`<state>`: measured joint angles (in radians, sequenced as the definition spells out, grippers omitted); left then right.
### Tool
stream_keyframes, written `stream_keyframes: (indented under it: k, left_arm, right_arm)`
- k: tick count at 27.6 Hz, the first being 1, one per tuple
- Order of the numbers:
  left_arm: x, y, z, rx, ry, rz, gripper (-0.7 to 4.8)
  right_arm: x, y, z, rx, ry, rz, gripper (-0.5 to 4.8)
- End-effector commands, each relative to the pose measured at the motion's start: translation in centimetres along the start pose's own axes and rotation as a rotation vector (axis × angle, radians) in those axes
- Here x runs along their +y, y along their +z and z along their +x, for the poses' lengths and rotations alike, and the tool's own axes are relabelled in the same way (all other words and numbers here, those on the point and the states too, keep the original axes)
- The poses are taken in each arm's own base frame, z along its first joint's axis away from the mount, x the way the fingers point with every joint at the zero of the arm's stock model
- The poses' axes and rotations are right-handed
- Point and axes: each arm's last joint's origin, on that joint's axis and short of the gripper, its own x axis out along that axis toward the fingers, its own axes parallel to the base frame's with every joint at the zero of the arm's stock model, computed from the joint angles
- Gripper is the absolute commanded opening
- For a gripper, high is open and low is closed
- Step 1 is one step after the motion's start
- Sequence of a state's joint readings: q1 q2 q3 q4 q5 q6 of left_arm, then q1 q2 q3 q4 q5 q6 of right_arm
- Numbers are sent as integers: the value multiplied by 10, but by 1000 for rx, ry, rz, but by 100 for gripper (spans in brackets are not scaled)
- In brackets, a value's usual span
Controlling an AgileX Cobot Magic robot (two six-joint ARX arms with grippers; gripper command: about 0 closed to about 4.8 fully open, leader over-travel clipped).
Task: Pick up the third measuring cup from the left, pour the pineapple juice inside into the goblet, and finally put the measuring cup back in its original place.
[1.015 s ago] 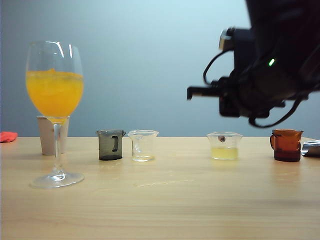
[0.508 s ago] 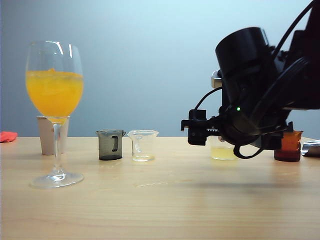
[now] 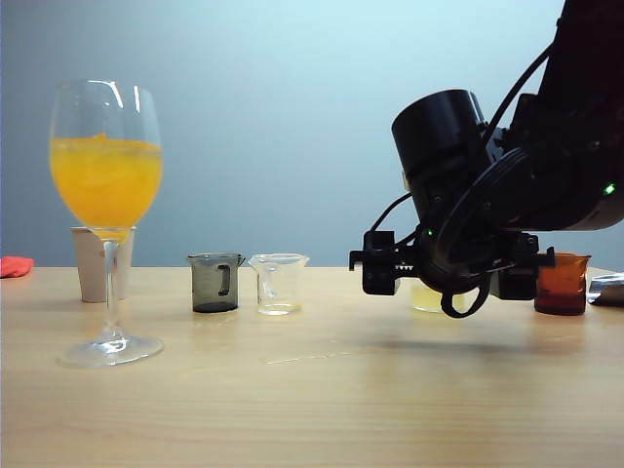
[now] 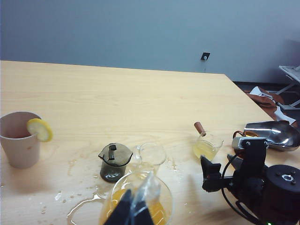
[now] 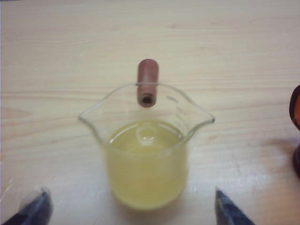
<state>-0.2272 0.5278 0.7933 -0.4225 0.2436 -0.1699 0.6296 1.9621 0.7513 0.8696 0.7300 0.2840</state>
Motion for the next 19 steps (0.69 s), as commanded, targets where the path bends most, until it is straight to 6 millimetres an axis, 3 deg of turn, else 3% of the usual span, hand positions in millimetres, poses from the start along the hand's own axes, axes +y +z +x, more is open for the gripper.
stream_keyframes:
  k: [1, 19]
  left_arm:
    - [-1, 3, -1, -25, -11, 12, -5]
    - [-1, 3, -1, -25, -11, 12, -5]
  right_arm:
    - [1, 2, 8, -4, 6, 16, 472]
    - [-1, 9, 49, 7, 58, 46, 472]
